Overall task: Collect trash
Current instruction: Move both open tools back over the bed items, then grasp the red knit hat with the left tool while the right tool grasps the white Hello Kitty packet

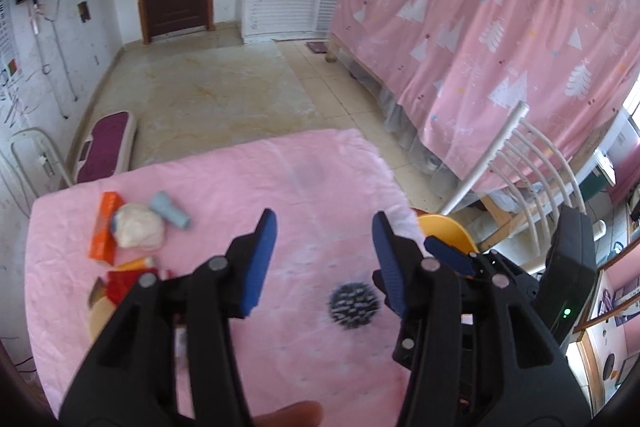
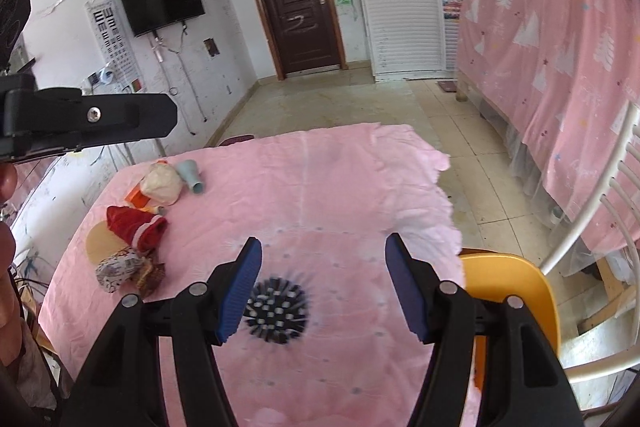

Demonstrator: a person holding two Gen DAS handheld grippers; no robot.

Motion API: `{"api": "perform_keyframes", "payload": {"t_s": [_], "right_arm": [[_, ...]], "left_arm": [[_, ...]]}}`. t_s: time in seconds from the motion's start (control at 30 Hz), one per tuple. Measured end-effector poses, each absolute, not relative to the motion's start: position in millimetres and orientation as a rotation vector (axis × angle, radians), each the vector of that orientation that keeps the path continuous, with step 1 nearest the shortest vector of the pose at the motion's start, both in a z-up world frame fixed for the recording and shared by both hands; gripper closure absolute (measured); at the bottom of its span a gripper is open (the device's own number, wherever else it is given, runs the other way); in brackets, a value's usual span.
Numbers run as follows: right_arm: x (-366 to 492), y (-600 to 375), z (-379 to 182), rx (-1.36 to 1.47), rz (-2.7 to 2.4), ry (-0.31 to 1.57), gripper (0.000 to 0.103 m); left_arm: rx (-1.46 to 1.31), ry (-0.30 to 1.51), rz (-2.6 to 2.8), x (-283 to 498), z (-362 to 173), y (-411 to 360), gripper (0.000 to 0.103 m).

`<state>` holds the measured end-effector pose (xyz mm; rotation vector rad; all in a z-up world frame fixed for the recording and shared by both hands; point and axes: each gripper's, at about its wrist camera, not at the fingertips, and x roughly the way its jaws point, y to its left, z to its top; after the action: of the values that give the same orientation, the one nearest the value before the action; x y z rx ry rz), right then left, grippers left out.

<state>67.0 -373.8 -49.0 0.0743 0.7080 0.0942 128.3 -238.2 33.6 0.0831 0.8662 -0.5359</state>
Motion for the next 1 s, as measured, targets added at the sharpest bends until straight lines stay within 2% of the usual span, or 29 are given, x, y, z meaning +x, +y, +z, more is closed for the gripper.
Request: {"api": "perform_keyframes", "payload": {"t_s": [0.37, 0.47, 1.0], "right_arm": [[75.7, -319.8, -60.6, 0.013, 0.186, 0.754, 0.049], [75.1, -302.8, -62.2, -0.003, 0.222, 0.761, 0.049], [76.8, -239.6, -81.6, -0.095, 0.334, 0.835, 0.048]], "left_arm": [[0.092, 0.891, -0.433, 143.6, 27.2, -172.4, 0.051], [0.101, 0.899, -0.418, 147.6, 23.5, -159.1, 0.043], [0.119, 1.049, -0.381, 182.3, -22.5, -118.6, 0.042]]}}
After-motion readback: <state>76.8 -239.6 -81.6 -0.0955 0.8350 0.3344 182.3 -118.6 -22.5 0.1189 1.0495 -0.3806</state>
